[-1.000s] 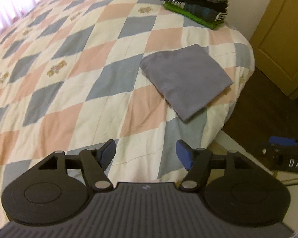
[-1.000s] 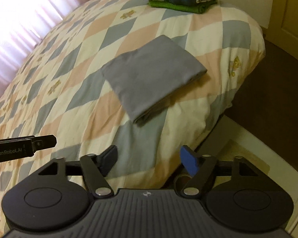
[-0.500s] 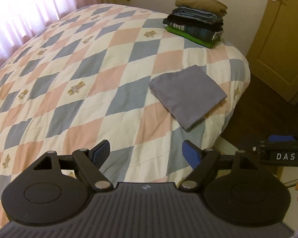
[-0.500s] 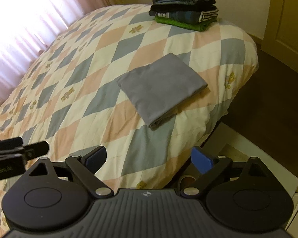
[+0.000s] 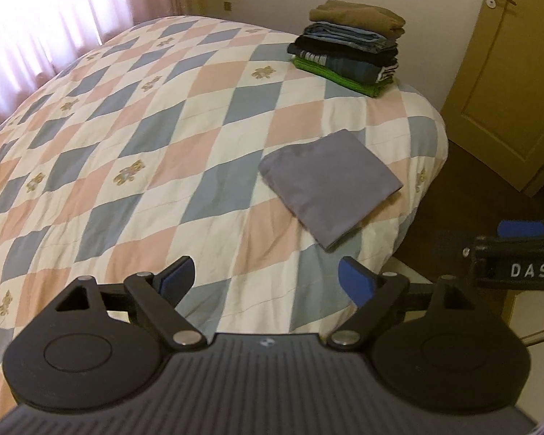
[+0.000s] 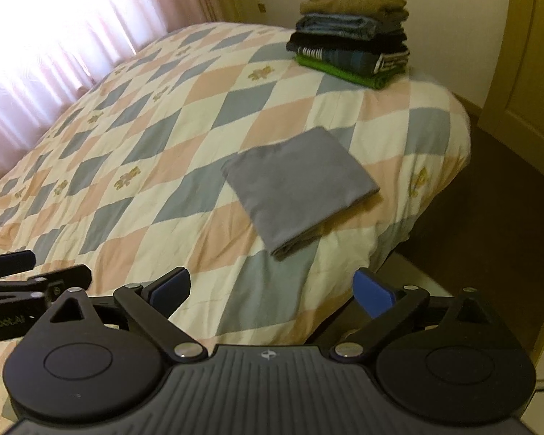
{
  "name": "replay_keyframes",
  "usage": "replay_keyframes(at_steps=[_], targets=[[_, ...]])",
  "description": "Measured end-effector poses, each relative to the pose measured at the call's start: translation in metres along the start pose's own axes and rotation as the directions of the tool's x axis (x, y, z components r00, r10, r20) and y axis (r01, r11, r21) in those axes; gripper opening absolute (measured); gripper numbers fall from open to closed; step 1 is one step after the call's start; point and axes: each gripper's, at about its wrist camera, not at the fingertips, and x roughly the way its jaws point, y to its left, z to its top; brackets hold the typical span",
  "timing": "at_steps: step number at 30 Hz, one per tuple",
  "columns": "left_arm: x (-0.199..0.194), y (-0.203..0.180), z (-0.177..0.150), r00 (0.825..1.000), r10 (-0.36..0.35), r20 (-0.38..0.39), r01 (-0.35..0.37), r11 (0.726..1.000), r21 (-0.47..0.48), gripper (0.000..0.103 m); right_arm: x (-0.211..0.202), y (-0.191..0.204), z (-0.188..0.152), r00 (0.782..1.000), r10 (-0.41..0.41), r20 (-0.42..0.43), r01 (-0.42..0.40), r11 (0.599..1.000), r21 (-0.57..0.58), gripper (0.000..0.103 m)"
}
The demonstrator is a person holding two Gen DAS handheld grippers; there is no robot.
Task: Fold clothes
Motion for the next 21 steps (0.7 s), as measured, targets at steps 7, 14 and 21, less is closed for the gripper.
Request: replay_keyframes(at_steps=[7,14,21], targets=[[0.025,-0.027,0.031,1.000,-0.003,-0.003,0.003,1.000,-0.001,0.085,-0.003,-0.022,0.029,0.999,-0.023,0.036,0.024,0.999,-0.023,0.100],[0.068,-0.061,0.070,0.997,0.045,-0.057,-0.049,0.996,-0.077,0.087,0.025,-0.058,0.078,1.000,0.008,0.003,-0.007,0.994,-0.112,0.100],[0.112,-0.100,0.097,0.981,0.109,-0.159,-0.142,0.966,-0.216,0.087,0.065,-0.104,0.133,0.995,0.041,-0.093,-0.063,0.967,-0.248,0.100]])
